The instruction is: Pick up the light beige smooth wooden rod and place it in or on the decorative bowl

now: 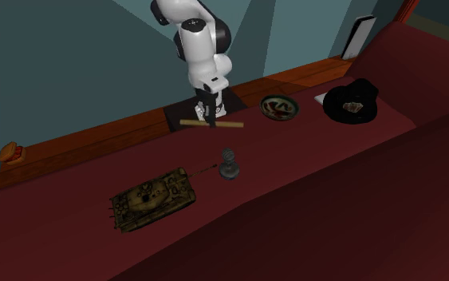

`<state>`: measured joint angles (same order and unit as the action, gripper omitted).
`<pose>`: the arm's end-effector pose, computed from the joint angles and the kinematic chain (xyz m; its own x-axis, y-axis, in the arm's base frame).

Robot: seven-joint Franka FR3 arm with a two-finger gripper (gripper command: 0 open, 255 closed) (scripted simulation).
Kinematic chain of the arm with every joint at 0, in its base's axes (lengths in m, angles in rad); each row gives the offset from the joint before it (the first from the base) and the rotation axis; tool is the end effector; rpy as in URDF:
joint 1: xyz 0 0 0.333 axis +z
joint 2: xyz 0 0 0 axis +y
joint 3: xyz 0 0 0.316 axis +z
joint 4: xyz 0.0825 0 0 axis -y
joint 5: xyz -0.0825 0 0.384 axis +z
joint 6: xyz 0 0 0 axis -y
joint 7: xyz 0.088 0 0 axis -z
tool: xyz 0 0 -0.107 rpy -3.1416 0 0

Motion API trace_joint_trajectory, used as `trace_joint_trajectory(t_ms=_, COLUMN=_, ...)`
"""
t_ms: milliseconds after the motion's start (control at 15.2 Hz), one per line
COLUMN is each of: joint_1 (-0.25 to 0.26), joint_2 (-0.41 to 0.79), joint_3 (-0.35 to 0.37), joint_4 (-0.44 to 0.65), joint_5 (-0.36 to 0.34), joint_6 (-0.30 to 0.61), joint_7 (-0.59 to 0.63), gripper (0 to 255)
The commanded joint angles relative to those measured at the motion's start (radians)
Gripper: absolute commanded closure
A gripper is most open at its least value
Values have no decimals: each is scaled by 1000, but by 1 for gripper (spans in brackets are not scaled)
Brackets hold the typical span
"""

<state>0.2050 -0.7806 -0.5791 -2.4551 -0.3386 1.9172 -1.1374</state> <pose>0.3254 -0.1836 0.5227 0.5575 0.8204 0.1270 0.8113 -0.5708 0.1261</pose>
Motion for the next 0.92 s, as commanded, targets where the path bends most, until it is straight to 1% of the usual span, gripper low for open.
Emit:
trace_joint_trajectory(t_ms=0, joint_1=2, joint_2=0, joint_3=6, joint_4=25, joint_5=6, joint_6=-26, joint_7=-3, gripper=255)
trace_joint_trajectory(t_ms=132, joint_1=5, joint_2=1, joint_3=13, joint_4=48, joint_5=12, joint_6=-48, joint_7=-3, gripper=255)
trace_joint_trajectory(t_ms=462, joint_1=25, joint_2=-43, joint_3=136, joint_4=-18, joint_5=58, joint_6=-49, joint_7=122, gripper=255)
trace_joint_trajectory(t_ms=858, joint_1=75, joint_2=-56, joint_3=277, joint_4=-60, joint_5=130, joint_6=-40, joint_7=272, gripper=255)
